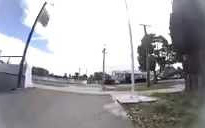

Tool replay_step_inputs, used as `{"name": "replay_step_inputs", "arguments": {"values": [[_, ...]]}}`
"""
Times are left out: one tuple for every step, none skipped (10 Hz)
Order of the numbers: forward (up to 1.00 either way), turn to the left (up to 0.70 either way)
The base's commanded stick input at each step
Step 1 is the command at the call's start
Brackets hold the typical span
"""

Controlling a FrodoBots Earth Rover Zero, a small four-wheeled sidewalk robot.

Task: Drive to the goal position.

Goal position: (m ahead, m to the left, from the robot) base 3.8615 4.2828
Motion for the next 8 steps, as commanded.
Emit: {"name": "replay_step_inputs", "arguments": {"values": [[0.7,0.32],[0.7,0.35],[0.7,0.35],[0.7,0.35],[0.7,0.32],[0.7,0.27],[0.7,0.23],[0.7,0.0]]}}
